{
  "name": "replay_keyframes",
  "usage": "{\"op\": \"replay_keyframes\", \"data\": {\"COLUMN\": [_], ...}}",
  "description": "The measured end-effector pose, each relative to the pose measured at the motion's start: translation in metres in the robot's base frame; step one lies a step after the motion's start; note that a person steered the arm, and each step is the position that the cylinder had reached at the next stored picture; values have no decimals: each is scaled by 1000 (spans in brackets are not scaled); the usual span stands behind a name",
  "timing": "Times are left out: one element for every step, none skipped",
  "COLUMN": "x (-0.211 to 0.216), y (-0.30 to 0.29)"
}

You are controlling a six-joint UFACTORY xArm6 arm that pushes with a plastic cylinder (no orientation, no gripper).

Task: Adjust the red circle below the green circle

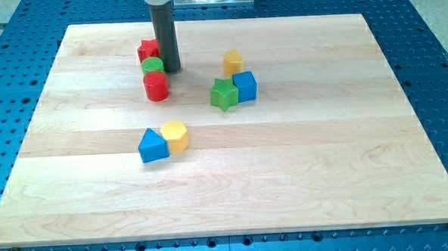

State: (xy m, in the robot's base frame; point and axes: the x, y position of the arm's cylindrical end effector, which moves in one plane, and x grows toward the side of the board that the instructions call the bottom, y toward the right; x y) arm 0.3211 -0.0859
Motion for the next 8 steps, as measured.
{"op": "replay_keyframes", "data": {"x": [0, 0, 1, 14, 21, 29, 41, 44], "y": [-4, 5, 39, 36, 20, 12, 12, 12]}}
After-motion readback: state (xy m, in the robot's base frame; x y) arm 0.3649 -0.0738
